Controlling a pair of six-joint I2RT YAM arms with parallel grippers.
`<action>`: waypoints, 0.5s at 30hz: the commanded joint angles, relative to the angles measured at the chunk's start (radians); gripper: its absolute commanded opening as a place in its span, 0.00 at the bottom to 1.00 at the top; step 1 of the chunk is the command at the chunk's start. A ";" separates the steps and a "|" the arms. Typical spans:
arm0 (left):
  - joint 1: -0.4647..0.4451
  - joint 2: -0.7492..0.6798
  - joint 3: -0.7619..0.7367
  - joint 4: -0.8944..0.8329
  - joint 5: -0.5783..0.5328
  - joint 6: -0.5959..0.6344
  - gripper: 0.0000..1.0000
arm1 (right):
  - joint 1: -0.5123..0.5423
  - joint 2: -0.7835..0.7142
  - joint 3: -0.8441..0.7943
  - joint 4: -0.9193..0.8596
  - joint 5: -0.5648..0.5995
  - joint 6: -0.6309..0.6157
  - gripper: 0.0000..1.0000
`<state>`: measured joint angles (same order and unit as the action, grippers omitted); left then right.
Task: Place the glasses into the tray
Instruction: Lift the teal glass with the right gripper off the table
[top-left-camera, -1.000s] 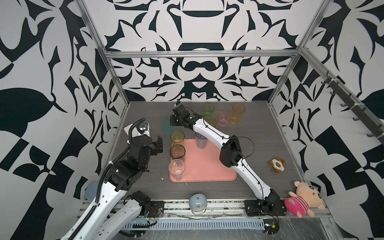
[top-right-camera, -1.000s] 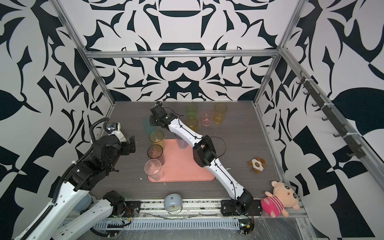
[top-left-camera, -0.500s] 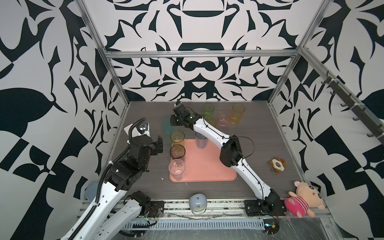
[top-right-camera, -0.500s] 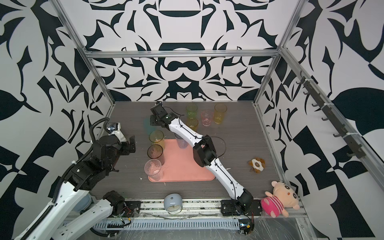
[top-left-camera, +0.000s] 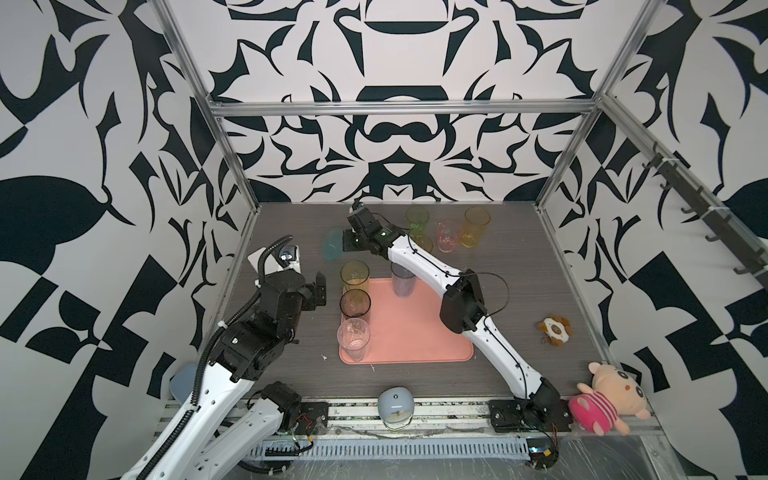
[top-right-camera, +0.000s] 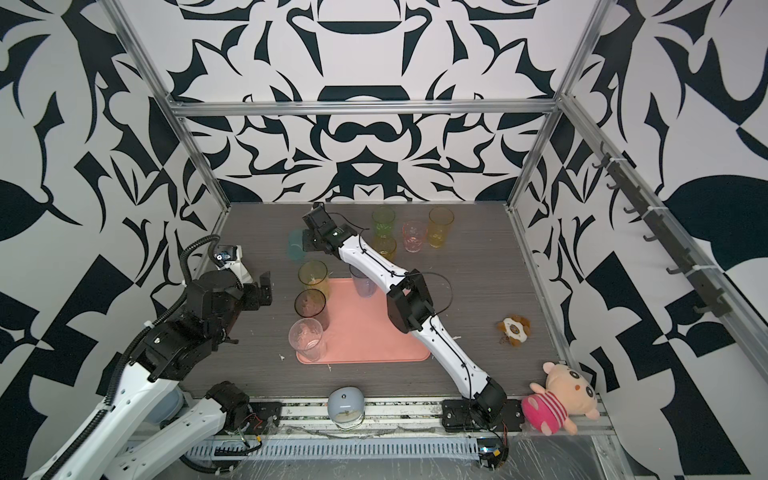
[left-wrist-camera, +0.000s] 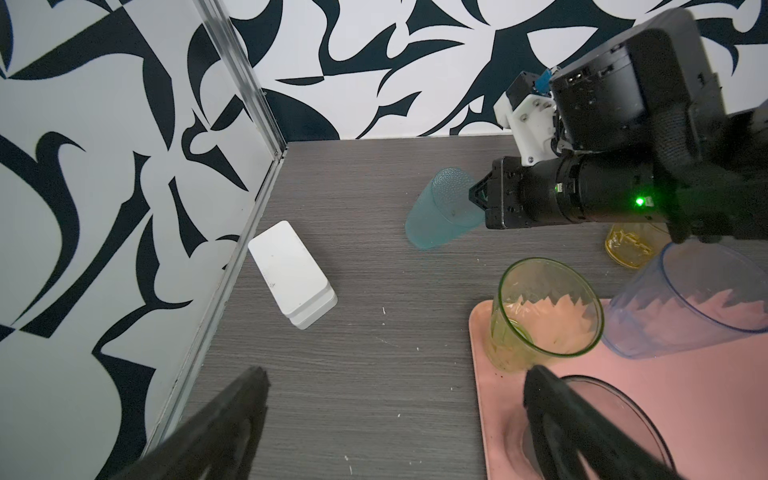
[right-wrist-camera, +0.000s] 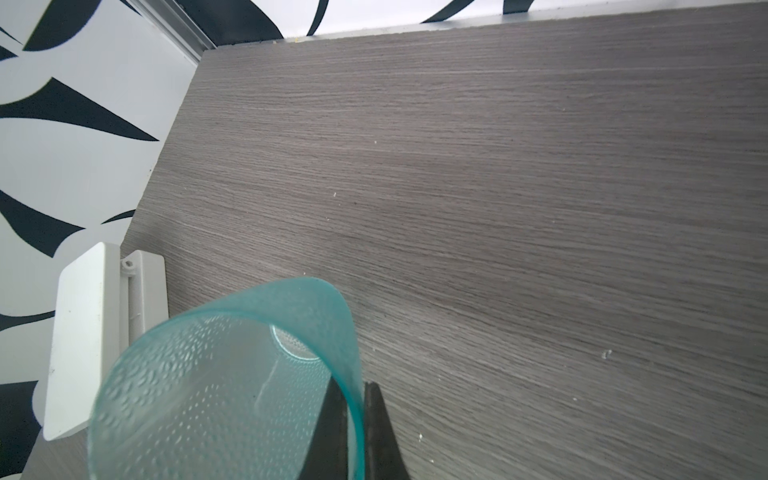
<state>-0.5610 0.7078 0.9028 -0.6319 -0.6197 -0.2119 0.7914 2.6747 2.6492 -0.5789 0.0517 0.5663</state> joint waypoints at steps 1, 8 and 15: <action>0.004 -0.006 -0.019 0.015 0.004 -0.002 0.99 | -0.003 -0.118 0.005 0.029 0.029 -0.030 0.00; 0.004 -0.012 -0.019 0.015 0.002 -0.001 1.00 | -0.003 -0.152 -0.002 0.014 0.053 -0.070 0.00; 0.004 -0.015 -0.020 0.015 0.006 -0.002 1.00 | -0.003 -0.209 -0.023 -0.025 0.083 -0.125 0.00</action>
<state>-0.5610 0.7048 0.9028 -0.6319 -0.6193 -0.2119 0.7914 2.5515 2.6202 -0.6052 0.1009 0.4847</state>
